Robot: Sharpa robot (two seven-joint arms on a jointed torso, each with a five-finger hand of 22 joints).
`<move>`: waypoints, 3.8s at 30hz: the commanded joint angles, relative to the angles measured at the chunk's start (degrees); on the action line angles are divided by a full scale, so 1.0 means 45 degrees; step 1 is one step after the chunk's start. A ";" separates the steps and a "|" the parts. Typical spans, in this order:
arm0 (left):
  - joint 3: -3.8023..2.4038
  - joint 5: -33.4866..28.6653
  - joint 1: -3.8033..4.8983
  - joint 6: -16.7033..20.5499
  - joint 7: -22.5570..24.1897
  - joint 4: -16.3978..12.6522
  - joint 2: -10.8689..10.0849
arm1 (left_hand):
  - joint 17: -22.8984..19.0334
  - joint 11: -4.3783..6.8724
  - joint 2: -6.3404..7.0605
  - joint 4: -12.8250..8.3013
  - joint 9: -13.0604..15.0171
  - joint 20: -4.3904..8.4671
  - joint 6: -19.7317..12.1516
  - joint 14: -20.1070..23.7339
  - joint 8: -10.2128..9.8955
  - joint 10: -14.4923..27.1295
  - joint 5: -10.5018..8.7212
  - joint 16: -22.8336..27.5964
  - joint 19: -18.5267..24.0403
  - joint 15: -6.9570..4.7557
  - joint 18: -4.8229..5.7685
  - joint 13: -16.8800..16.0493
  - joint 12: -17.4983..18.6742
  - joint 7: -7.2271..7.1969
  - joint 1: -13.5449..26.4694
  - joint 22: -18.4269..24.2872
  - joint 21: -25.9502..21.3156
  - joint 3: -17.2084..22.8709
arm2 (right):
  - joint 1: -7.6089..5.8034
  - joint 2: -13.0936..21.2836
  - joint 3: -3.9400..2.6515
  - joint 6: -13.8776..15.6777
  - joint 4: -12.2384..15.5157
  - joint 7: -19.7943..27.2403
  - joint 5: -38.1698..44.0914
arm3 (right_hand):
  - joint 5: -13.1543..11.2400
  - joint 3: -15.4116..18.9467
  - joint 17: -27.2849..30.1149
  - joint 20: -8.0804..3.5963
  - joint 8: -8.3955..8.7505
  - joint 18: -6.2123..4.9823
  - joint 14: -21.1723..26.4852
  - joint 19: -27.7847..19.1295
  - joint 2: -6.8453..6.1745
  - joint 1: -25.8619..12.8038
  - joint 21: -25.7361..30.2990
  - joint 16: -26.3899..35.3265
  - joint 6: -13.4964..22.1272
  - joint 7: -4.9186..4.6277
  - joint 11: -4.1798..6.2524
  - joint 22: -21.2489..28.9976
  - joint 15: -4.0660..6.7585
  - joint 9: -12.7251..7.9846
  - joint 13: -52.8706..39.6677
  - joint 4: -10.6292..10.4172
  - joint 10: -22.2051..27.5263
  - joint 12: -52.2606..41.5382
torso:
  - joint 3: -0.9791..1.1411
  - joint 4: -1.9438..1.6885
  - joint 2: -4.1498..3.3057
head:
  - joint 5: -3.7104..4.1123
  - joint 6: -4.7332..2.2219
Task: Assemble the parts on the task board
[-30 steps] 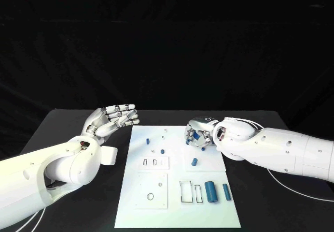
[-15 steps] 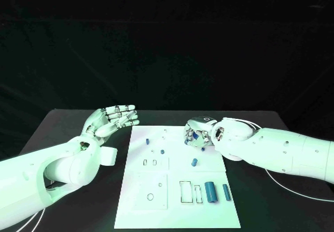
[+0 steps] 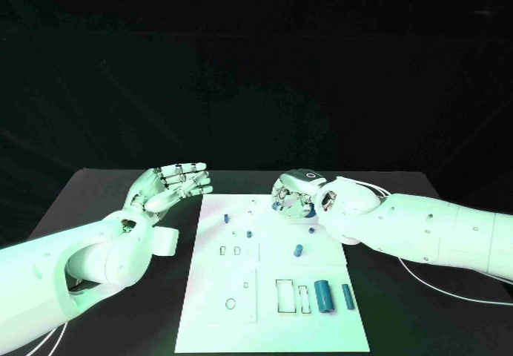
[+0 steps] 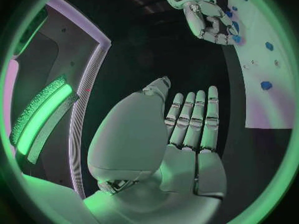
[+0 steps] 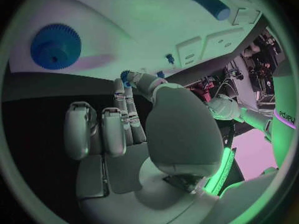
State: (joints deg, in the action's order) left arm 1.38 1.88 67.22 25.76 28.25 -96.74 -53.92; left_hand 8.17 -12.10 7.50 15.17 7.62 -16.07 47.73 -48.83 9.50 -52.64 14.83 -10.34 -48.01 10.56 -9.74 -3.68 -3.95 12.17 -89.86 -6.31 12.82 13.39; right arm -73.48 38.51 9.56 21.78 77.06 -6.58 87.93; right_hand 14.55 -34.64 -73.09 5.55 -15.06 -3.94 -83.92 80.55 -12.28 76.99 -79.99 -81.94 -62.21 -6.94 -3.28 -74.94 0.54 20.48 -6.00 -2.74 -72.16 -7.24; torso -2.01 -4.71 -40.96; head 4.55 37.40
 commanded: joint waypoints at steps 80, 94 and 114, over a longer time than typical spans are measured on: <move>-0.0019 0.0119 0.0106 -0.0380 -0.0090 0.0018 0.0138 | 0.0011 -0.0065 0.0121 -0.0086 -0.0030 -0.0004 -0.0054 0.0093 -0.0066 0.0024 -0.0086 0.0107 -0.0024 -0.0016 -0.0131 0.0015 0.0071 0.0618 -0.0026 0.0040 0.0005 0.0167 | 0.0222 -0.3248 0.0029 -0.0178 -0.3478 -0.0072 0.0007 | -0.0414 0.0008 0.1092 0.0452 0.0932 -0.0307 -0.0357 -0.1130 -0.0536 -0.0936 0.1374 0.0320 0.2096 -0.0554 -0.0685 0.1612 -0.0482 0.0176 0.0439 0.0071 0.2311 0.0765 | -0.0074 -0.0117 -0.0090 | -0.0234 0.0140; -0.0018 0.0119 0.0107 -0.0409 -0.0116 0.0097 0.0058 | 0.0011 -0.0068 0.0129 -0.0094 -0.0034 -0.0006 -0.0060 0.0103 -0.0074 0.0035 -0.0088 0.0122 -0.0019 -0.0011 -0.0130 0.0015 0.0073 0.0620 -0.0019 0.0046 0.0002 0.0185 | -0.0006 -0.0846 -0.0056 0.0811 -0.1061 -0.0224 -0.0733 | -0.0248 0.0419 0.1196 0.0409 0.1013 -0.0304 -0.0353 -0.1046 -0.0594 -0.0936 0.1447 0.0354 0.2115 -0.0518 -0.0609 0.1608 -0.0418 0.0225 0.0379 0.0094 0.2159 0.0450 | -0.0030 0.0031 -0.0061 | -0.0152 0.0104; -0.0015 0.0118 0.0102 -0.0514 -0.0153 0.0379 0.0092 | 0.0010 -0.0071 0.0138 -0.0102 -0.0038 -0.0009 -0.0066 0.0114 -0.0081 0.0046 -0.0090 0.0135 -0.0014 -0.0007 -0.0128 0.0016 0.0075 0.0618 -0.0014 0.0051 -0.0001 0.0196 | -0.0216 0.2285 -0.0161 -0.0516 0.0079 0.0049 -0.3725 | 0.0684 0.7591 0.0301 0.0053 0.0612 0.0305 -0.0591 0.0625 -0.0023 0.1320 -0.0520 -0.0261 0.3039 -0.0439 -0.0159 -0.1267 -0.0063 0.0930 -0.6093 -0.2714 0.1861 -0.7455 | 0.0143 0.0221 0.0020 | -0.0106 0.0054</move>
State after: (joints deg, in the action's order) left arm 1.37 2.16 67.59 24.61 27.31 -95.02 -53.64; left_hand 8.17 -12.10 7.50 14.61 7.54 -16.07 47.73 -48.83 9.50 -52.64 14.63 -10.12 -48.01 10.56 -9.71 -3.68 -3.96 12.17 -89.86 -6.13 12.81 13.93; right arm -74.46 48.82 8.86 23.21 77.48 -7.08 73.53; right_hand 17.43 -0.94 -71.42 5.79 -12.01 -3.04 -84.03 83.06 -12.56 82.35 -82.17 -82.95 -48.64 -9.20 -3.89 -74.95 0.43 24.49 -31.38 -13.95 -65.02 -38.49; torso -1.46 -3.73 -40.88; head 3.96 37.66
